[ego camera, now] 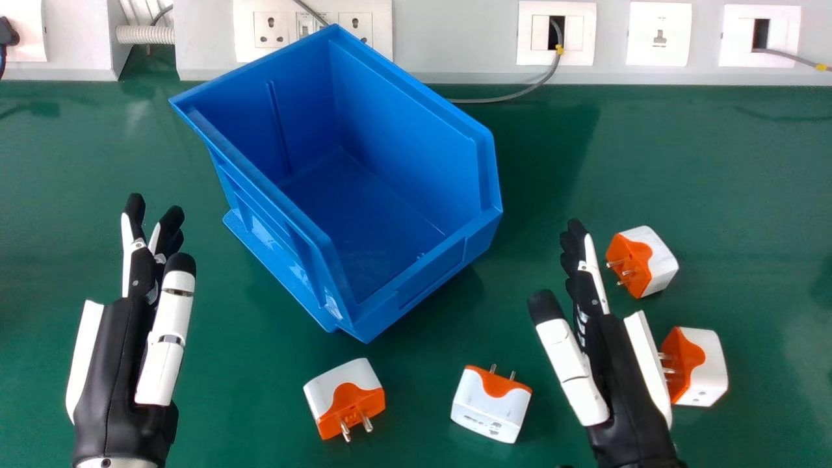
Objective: Pick all objects and put in blue box
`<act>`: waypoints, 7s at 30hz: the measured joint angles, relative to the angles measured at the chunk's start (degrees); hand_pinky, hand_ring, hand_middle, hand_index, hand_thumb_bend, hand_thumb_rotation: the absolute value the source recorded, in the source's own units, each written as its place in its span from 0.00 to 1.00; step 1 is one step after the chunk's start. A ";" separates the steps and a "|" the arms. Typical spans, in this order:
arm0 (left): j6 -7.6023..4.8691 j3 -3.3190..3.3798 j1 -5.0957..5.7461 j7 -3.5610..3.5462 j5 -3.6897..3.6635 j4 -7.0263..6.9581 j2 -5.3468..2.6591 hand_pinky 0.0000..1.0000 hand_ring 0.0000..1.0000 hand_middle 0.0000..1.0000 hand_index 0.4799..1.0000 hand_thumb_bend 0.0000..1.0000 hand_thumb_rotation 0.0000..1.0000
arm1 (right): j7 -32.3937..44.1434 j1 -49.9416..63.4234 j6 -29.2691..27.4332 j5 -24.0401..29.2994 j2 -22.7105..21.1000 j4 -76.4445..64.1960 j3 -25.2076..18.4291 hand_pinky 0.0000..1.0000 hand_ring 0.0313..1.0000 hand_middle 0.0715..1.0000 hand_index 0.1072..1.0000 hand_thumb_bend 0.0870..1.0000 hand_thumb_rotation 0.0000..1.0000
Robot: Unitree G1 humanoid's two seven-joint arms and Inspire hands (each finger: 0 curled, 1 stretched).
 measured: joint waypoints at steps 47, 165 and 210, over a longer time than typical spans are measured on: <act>0.16 -0.05 1.32 0.98 0.17 -0.78 0.28 1.00 1.00 0.97 0.97 0.17 0.91 | -19.94 5.09 -8.48 -22.55 -6.93 -2.41 -8.86 1.00 1.00 1.00 1.00 0.41 0.91; 3.69 -0.27 5.21 0.69 -1.07 -6.63 -0.18 1.00 1.00 0.99 1.00 0.23 0.84 | -7.52 -17.92 58.42 -32.97 -14.69 5.48 1.00 0.32 0.40 0.47 0.51 0.45 0.02; 4.93 0.06 6.11 0.92 -1.18 -8.78 -0.17 1.00 1.00 0.99 1.00 0.32 0.84 | -10.64 7.37 38.67 -32.67 -13.41 -29.92 -0.83 0.29 0.39 0.45 0.51 0.43 0.00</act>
